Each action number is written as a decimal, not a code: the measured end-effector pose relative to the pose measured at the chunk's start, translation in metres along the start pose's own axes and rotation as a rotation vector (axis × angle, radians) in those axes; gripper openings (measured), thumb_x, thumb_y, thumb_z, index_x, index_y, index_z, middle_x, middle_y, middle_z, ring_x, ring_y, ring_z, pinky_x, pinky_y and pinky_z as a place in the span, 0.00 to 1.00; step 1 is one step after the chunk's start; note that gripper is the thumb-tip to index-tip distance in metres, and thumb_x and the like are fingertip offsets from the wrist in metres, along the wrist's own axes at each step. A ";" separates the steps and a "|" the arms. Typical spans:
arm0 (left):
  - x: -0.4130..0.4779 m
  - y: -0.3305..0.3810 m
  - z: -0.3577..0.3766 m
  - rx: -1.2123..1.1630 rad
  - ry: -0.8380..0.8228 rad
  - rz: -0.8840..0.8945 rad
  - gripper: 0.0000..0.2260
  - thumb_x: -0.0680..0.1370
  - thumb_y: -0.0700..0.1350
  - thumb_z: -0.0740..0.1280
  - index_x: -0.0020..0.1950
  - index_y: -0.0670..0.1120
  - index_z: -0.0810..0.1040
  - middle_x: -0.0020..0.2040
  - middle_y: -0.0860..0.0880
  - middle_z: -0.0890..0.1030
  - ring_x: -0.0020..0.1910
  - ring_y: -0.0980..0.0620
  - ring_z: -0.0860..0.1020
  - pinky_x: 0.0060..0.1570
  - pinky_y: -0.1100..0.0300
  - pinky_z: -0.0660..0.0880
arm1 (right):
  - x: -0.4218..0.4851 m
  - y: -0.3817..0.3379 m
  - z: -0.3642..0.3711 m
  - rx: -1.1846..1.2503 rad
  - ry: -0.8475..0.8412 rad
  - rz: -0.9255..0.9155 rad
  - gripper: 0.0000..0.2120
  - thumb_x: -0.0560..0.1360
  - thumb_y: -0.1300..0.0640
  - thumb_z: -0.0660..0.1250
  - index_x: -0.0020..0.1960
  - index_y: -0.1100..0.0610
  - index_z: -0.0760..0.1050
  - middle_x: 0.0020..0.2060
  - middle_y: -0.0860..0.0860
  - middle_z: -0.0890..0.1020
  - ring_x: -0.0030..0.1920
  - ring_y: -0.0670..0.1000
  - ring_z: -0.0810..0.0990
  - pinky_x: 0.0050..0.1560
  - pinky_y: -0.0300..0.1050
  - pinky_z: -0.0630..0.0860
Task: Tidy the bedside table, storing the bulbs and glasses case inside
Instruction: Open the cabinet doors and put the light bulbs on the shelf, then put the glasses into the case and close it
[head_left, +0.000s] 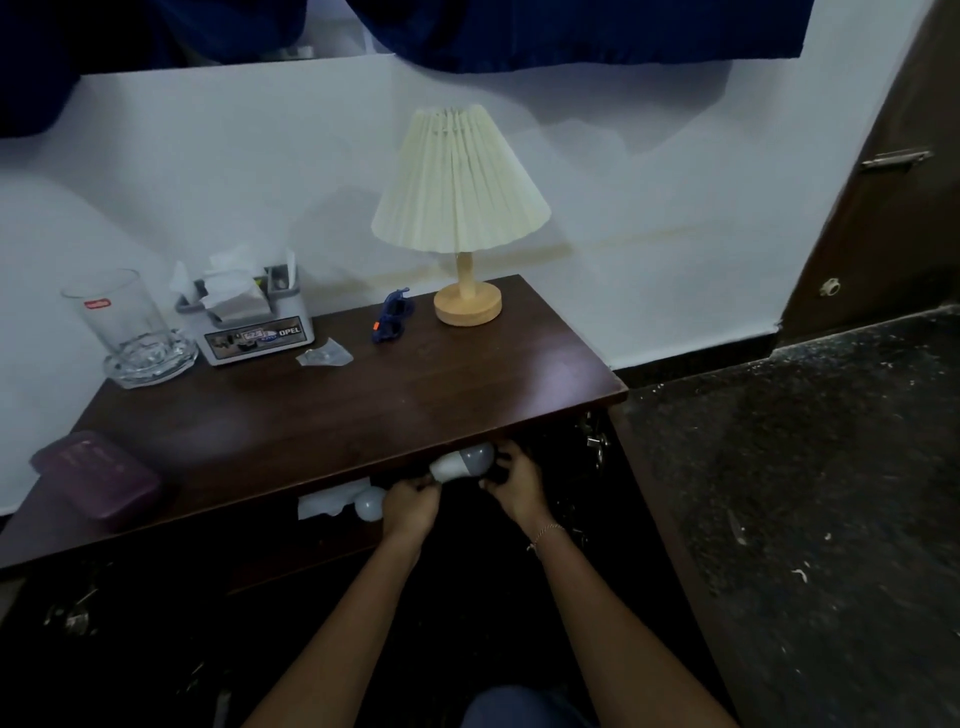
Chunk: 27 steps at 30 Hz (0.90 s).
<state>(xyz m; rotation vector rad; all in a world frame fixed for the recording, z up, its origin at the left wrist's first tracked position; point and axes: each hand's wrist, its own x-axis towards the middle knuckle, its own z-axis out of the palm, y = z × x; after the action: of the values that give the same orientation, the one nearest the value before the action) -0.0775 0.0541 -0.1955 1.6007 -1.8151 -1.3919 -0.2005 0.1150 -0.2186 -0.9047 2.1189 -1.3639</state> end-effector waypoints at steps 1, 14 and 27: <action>-0.002 0.001 -0.001 -0.005 -0.002 0.000 0.14 0.78 0.42 0.59 0.56 0.36 0.77 0.48 0.40 0.80 0.44 0.46 0.77 0.43 0.60 0.71 | -0.001 0.000 0.001 -0.018 0.031 0.008 0.17 0.73 0.73 0.58 0.62 0.66 0.70 0.46 0.54 0.78 0.51 0.56 0.75 0.45 0.43 0.72; -0.053 -0.003 -0.024 -0.107 0.159 0.102 0.10 0.76 0.42 0.61 0.49 0.40 0.81 0.45 0.42 0.83 0.43 0.47 0.81 0.46 0.57 0.78 | -0.056 -0.024 0.007 0.400 0.283 0.129 0.24 0.68 0.74 0.68 0.61 0.59 0.72 0.59 0.59 0.74 0.59 0.54 0.74 0.57 0.46 0.75; -0.111 0.023 -0.189 0.096 0.912 0.473 0.07 0.72 0.43 0.66 0.48 0.48 0.81 0.43 0.45 0.82 0.47 0.44 0.79 0.46 0.56 0.71 | -0.137 -0.166 0.066 0.405 0.289 -0.508 0.16 0.73 0.67 0.64 0.51 0.47 0.73 0.48 0.43 0.71 0.49 0.39 0.75 0.50 0.28 0.72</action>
<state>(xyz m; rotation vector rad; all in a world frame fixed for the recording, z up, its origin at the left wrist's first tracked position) 0.0900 0.0693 -0.0531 1.3652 -1.5160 -0.2694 -0.0167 0.1268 -0.0889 -1.1706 1.7507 -2.1989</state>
